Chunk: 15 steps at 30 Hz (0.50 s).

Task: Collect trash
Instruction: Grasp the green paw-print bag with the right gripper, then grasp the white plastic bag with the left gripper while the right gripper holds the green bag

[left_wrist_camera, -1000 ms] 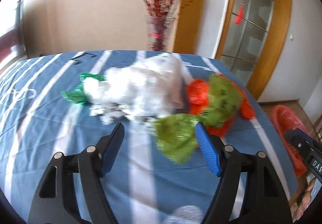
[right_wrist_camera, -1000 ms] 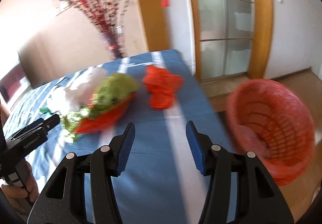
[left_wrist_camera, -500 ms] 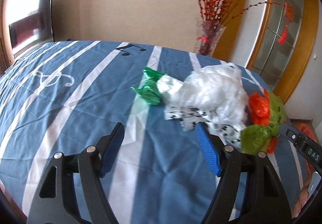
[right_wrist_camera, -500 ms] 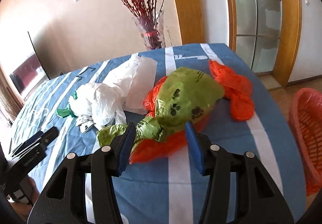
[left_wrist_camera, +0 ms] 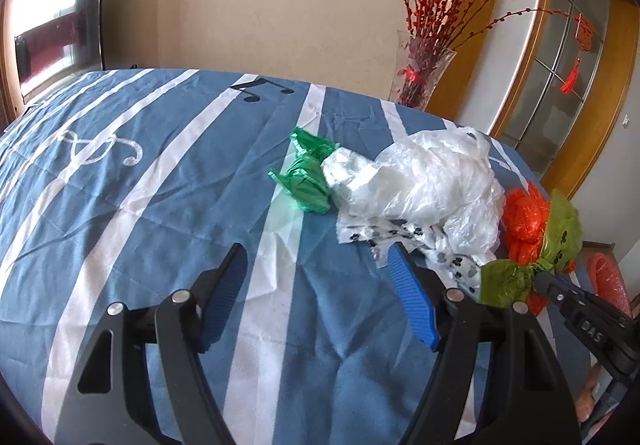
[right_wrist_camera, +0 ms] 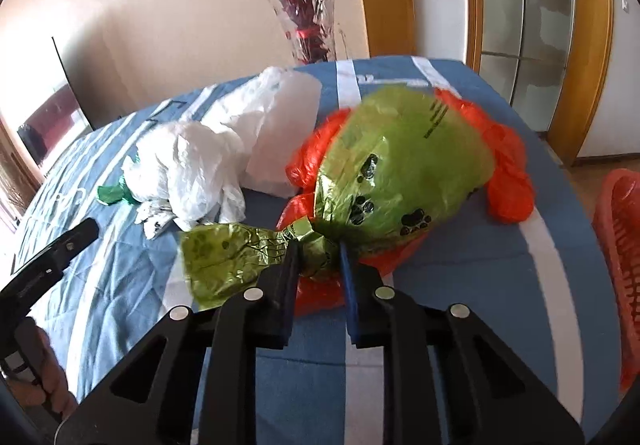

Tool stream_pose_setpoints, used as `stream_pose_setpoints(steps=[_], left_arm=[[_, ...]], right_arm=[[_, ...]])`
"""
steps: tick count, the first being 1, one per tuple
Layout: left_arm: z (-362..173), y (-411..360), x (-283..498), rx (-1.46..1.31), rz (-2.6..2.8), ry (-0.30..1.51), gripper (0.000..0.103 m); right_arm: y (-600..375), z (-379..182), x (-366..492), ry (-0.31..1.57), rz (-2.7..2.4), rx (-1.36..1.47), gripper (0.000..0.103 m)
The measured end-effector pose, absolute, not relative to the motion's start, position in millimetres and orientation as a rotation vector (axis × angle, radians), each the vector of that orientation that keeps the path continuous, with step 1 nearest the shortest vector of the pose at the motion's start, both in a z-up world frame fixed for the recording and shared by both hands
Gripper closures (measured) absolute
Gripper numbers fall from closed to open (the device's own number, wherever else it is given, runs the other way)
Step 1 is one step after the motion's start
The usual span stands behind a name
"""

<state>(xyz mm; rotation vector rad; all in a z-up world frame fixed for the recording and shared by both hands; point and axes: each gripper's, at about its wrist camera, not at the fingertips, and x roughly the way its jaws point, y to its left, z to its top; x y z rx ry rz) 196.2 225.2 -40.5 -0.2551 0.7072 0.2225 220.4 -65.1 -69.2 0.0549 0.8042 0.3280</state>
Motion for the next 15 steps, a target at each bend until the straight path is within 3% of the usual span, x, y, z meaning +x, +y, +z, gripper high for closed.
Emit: stream_pose_setpoints(steps=[6, 15], left_arm=[[-25, 205, 215, -0.221, 0.164, 0.68, 0.031], [-14, 175, 281, -0.157, 0.053, 0.706, 0.017]], right_arm=[[-84, -46, 198, 0.73, 0.314, 0.05, 0.083], [-121, -34, 191, 0.714, 0.261, 0.096, 0.083]])
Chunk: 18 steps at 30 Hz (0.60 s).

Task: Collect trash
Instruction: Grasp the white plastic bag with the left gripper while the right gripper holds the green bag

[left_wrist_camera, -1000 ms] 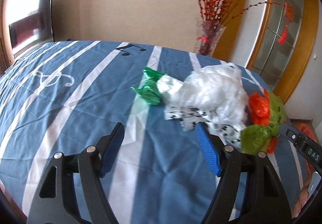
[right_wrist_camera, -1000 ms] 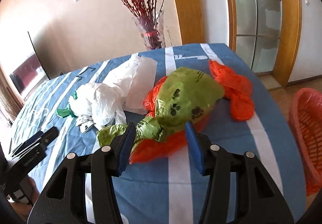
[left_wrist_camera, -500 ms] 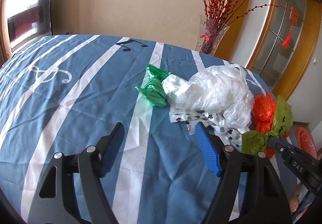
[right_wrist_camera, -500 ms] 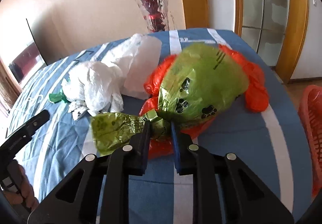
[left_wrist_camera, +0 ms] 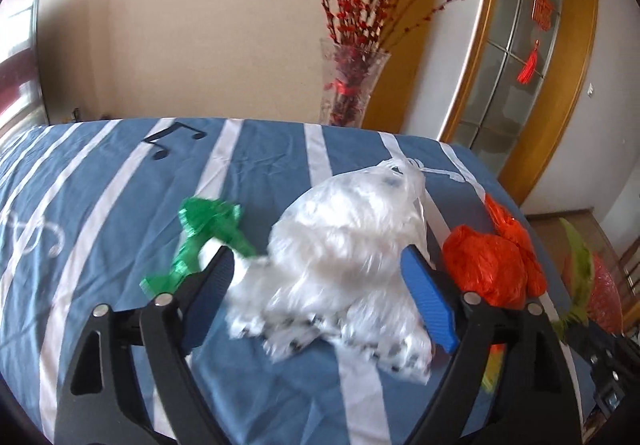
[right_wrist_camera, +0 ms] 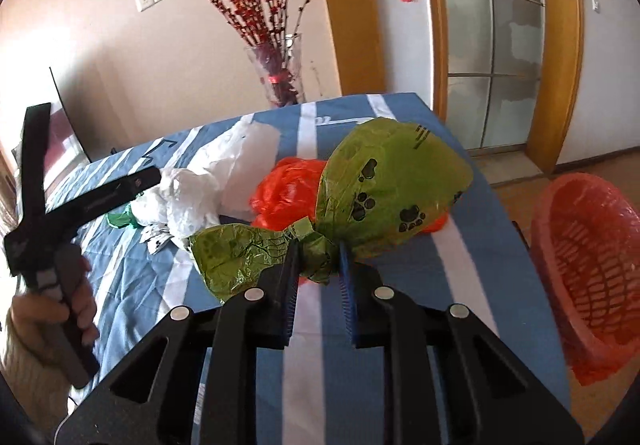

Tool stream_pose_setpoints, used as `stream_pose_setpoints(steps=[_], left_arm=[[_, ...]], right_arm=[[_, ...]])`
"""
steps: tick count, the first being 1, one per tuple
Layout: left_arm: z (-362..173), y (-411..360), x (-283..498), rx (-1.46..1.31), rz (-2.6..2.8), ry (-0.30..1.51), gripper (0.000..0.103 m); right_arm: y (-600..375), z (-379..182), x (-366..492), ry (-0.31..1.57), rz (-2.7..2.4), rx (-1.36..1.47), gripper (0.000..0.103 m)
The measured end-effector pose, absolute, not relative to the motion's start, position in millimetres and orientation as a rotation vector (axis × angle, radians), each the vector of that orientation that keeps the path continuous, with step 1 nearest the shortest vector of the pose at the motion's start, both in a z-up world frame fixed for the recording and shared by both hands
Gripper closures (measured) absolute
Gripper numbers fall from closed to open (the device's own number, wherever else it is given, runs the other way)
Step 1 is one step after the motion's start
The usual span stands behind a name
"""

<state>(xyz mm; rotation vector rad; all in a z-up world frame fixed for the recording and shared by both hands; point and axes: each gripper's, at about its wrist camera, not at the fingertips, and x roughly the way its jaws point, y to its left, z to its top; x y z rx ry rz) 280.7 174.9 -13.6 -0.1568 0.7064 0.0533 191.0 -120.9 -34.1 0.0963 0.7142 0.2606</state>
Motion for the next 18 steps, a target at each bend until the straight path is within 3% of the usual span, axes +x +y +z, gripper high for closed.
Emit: stream_pose_setpoints(steps=[11, 15, 18], left_arm=[[-46, 176, 282, -0.224, -0.036, 0.826, 0.018], [-53, 171, 277, -0.221, -0.051, 0.835, 0.029], [-51, 171, 273, -0.233, -0.064, 0.823, 0.043]], right_arm=[[-134, -45, 194, 0.746, 0.244, 0.127, 0.083], [-135, -44, 190, 0.74, 0.243, 0.121, 0.083], [-139, -43, 188, 0.738, 0.238, 0.126, 0.083]])
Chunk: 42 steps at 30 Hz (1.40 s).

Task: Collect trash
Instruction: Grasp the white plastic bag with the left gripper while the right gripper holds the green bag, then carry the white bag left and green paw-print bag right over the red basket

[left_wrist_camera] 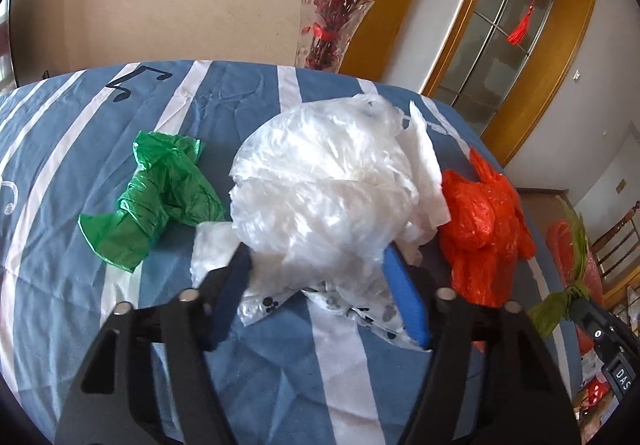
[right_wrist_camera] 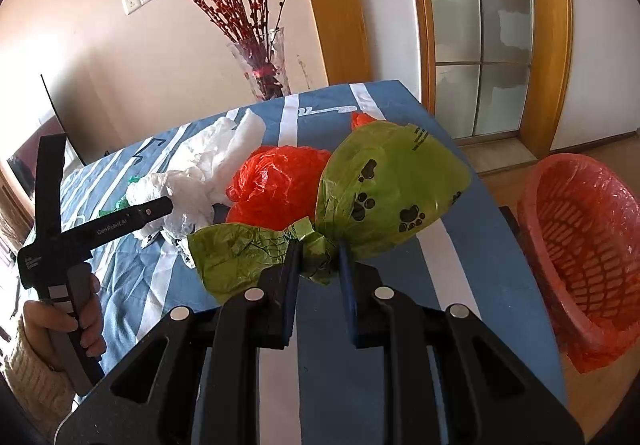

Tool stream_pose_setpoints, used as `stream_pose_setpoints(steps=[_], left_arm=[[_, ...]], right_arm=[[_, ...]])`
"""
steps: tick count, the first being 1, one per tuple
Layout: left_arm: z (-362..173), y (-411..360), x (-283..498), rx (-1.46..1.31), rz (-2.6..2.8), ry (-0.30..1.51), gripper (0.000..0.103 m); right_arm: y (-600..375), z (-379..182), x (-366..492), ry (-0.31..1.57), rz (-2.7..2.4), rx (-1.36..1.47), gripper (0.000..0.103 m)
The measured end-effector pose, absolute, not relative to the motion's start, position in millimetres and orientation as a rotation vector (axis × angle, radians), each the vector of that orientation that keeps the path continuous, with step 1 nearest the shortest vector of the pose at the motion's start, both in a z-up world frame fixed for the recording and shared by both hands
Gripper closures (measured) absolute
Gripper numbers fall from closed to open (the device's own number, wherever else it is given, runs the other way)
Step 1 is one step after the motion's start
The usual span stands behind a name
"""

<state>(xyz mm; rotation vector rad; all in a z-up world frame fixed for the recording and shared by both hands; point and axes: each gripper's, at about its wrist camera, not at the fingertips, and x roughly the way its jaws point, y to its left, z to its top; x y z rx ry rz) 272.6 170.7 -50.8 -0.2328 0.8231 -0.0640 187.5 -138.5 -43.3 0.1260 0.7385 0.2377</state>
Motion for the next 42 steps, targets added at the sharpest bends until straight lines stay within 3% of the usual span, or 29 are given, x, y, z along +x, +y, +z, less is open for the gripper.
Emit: stream_pose_setpoints(steps=[2, 6, 8, 26, 42], left_arm=[[-48, 170, 270, -0.23, -0.069, 0.807, 0.056], [-44, 169, 264, -0.219, -0.076, 0.78, 0.068], [-41, 169, 260, -0.216, -0.081, 0.77, 0.093], [1, 167, 218, -0.244, -0.107, 0.654, 0.097], [19, 83, 204, -0.216, -0.277, 0.641, 0.097]], right_arm=[[-140, -44, 187, 0.74, 0.234, 0.128, 0.083], [-140, -44, 185, 0.743, 0.232, 0.128, 0.083], [-139, -43, 185, 0.741, 0.232, 0.126, 0.083], [-157, -27, 163, 0.687, 0.215, 0.13, 0.083], [-201, -13, 141, 0.624, 0.118, 0.137, 0.083]])
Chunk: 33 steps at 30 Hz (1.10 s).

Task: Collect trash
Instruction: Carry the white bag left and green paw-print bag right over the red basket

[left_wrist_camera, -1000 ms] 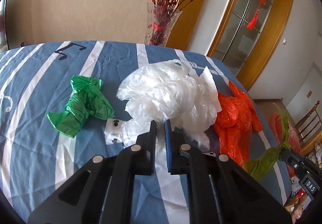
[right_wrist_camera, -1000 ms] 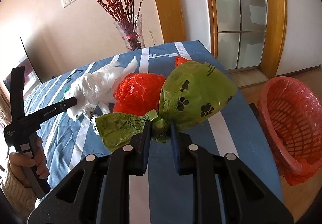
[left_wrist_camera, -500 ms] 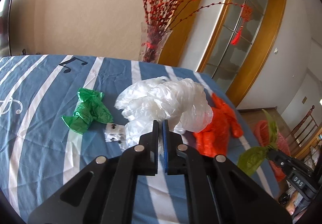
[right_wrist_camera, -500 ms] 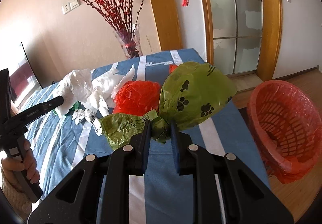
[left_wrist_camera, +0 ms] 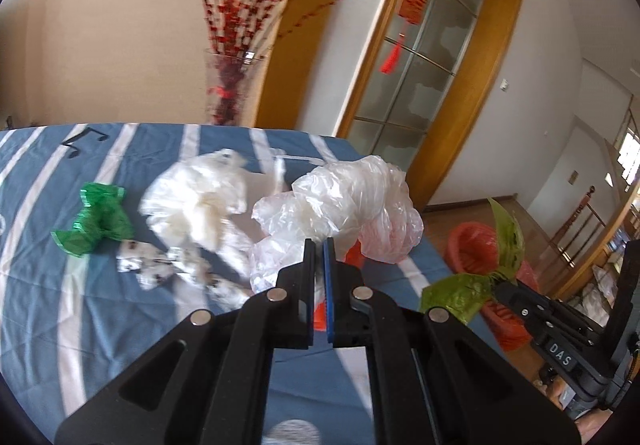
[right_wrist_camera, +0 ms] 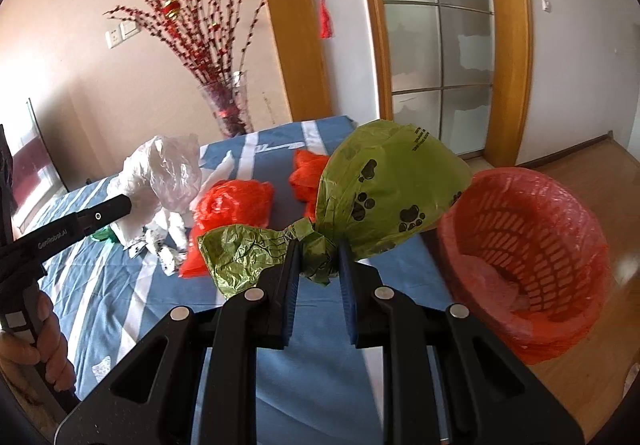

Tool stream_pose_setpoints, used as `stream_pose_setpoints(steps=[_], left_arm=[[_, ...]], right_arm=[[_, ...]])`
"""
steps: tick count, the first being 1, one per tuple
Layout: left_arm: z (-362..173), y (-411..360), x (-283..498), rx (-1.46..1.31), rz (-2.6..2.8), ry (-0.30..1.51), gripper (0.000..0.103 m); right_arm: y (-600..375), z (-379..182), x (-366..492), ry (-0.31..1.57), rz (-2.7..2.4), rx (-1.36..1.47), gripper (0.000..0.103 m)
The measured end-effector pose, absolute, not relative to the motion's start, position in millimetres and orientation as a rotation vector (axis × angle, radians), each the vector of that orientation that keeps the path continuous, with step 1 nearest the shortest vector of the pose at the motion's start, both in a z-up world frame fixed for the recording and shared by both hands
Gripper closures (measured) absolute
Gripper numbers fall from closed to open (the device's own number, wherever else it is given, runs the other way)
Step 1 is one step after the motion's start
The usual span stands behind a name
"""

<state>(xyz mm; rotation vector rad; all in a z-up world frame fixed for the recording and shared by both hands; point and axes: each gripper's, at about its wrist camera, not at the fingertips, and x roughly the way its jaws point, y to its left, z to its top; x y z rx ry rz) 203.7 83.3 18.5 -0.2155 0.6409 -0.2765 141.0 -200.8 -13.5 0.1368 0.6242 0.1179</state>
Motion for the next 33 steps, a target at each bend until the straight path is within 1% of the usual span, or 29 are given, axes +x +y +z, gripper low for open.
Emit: stream_pose_setpoints(steps=[17, 27, 33], left_arm=[[6, -39, 222, -0.181, -0.475, 0.698, 0.097], [-6, -117, 241, -0.154, -0.579, 0.741, 0.097], [-17, -151, 252, -0.139, -0.619, 0.773, 0.097]], right_arm=[[-292, -21, 128, 0.6, -0.077, 0.215, 0.083], [-340, -33, 122, 0.614, -0.177, 0.256, 0.083], [-366, -40, 122, 0.625, -0.218, 0.285, 0.083]])
